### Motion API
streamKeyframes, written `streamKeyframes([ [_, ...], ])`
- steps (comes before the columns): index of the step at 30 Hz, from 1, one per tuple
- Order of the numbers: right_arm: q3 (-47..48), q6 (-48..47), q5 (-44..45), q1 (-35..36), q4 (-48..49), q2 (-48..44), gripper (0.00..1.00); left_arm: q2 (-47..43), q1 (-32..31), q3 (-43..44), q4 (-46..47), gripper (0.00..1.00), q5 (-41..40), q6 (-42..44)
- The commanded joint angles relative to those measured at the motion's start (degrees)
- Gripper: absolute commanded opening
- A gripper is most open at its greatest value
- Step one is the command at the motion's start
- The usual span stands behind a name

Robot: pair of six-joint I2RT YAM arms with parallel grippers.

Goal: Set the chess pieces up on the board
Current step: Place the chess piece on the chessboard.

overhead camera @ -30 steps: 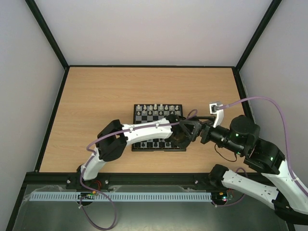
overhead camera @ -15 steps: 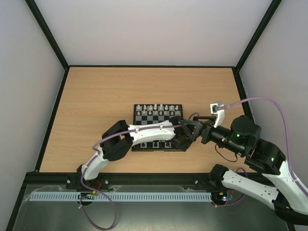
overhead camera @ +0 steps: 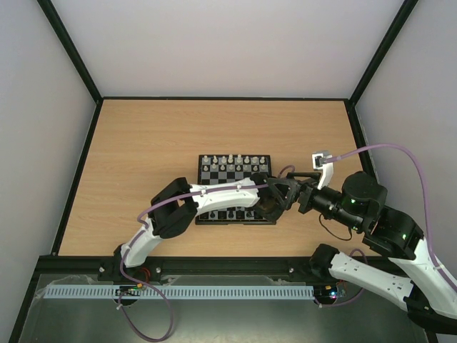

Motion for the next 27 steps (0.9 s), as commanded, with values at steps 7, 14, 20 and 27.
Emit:
streamKeyframes([
  [7,-0.7,-0.6,0.8,-0.3,0.9,-0.6,0.99,-0.1,0.7,-3.3,1.2,0.18,-0.4,0.1],
  [14,-1.1,-0.6,0.5,-0.3,1.1,-0.4,0.99,-1.4,0.8,-3.5,1.2,0.25,-0.1,-0.3],
  [20,-1.4,-0.6,0.3,-0.3,1.5,-0.2,0.99,-4.0,0.7,-3.8,1.0,0.28,-0.2,-0.5],
  [27,-1.7,-0.5,-0.1,-0.3,1.8,0.1,0.99,-6.3,0.3,-3.9,0.6,0.33,-0.8,-0.8],
])
